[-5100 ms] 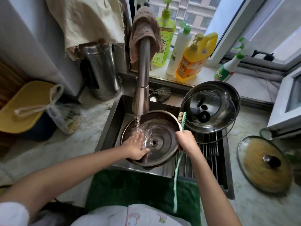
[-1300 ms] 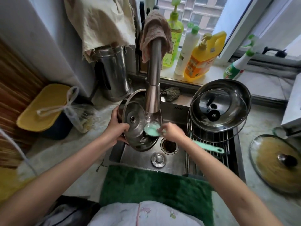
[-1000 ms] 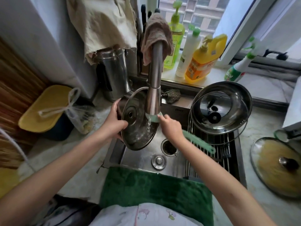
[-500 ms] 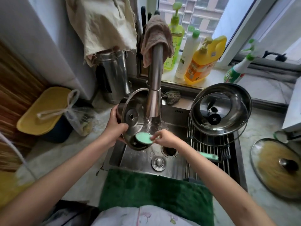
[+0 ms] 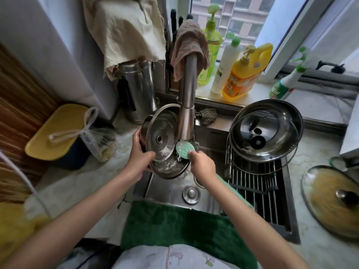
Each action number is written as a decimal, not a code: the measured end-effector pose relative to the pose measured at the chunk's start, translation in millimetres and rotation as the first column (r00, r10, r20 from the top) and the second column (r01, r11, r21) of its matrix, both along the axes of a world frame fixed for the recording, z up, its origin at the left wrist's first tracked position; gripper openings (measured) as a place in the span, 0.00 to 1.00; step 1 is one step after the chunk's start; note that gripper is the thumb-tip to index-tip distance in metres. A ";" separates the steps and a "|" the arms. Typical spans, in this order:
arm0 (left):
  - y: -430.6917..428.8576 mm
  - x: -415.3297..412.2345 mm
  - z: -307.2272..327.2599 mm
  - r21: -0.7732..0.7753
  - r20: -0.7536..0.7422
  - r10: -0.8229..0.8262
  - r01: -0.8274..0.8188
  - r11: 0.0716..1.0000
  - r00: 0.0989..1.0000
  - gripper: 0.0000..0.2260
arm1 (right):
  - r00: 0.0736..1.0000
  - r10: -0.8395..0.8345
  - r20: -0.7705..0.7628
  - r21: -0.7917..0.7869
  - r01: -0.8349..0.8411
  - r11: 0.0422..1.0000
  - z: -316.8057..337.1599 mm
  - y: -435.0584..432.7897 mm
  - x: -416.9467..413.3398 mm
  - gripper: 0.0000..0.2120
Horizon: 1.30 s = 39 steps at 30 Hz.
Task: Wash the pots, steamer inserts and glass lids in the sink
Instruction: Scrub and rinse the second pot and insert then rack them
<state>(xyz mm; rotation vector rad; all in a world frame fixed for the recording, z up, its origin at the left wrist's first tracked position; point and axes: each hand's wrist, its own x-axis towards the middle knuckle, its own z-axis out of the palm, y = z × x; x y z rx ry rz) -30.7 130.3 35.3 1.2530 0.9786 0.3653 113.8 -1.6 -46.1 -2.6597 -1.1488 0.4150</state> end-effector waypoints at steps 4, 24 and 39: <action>-1.2 1.4 -10.3 0.111 0.029 0.050 -0.053 0.992 0.998 0.41 | 0.853 -0.049 -0.519 0.062 0.094 0.994 12.1 4.8 -18.7 0.11; 3.9 -11.0 16.9 -0.034 -0.155 -0.131 0.127 0.991 0.979 0.39 | 0.582 0.276 0.765 0.162 -0.588 0.793 51.9 43.3 75.7 0.07; 5.7 -6.1 -6.9 -0.138 -0.091 0.077 -0.089 0.986 0.993 0.37 | 0.475 -0.135 -0.869 -0.077 0.140 0.987 34.3 -20.7 2.1 0.10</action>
